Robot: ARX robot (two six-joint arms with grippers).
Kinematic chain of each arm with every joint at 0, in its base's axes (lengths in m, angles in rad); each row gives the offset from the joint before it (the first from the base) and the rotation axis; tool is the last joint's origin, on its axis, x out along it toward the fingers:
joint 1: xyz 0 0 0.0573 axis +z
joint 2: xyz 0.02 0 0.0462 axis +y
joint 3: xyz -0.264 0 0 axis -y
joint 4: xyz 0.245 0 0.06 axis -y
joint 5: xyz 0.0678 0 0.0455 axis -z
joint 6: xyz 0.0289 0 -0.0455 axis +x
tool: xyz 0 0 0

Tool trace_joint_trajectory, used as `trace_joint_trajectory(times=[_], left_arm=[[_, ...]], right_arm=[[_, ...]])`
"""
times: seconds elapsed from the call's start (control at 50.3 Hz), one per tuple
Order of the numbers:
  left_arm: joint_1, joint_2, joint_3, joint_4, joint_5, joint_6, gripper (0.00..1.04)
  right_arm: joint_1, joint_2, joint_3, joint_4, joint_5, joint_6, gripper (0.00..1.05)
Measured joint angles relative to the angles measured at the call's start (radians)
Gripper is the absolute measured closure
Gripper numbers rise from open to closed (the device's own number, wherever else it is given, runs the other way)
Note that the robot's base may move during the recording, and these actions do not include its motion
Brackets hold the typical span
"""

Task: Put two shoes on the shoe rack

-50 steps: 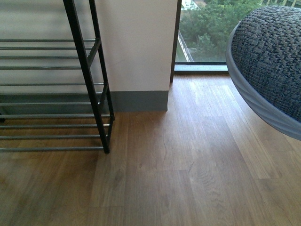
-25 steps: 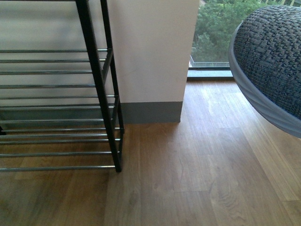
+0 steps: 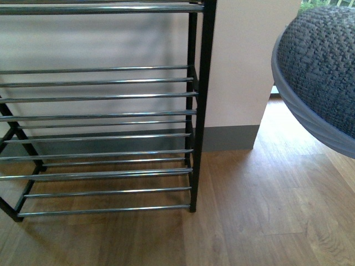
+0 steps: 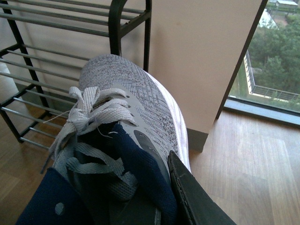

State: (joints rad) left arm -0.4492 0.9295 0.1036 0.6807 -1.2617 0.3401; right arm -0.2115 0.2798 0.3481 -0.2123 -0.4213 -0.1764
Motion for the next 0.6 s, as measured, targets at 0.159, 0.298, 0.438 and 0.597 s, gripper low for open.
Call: trace_joint_trajectory(times=[0.159, 0.298, 0.438, 0.597], left_arm=[[0.000, 0.000, 0.000, 0.000, -0.012, 0.000, 1.03], [0.001, 0.000, 0.000, 0.000, -0.018, 0.000, 1.03], [0.001, 0.000, 0.000, 0.000, -0.013, 0.000, 1.03], [0.000, 0.000, 0.000, 0.000, -0.010, 0.000, 1.03]], right_arm=[[0.000, 0.000, 0.000, 0.000, 0.002, 0.000, 1.03], [0.002, -0.002, 0.000, -0.001, -0.021, 0.000, 1.03], [0.001, -0.002, 0.000, -0.001, 0.000, 0.000, 1.03], [0.000, -0.001, 0.000, -0.001, 0.011, 0.000, 1.03]])
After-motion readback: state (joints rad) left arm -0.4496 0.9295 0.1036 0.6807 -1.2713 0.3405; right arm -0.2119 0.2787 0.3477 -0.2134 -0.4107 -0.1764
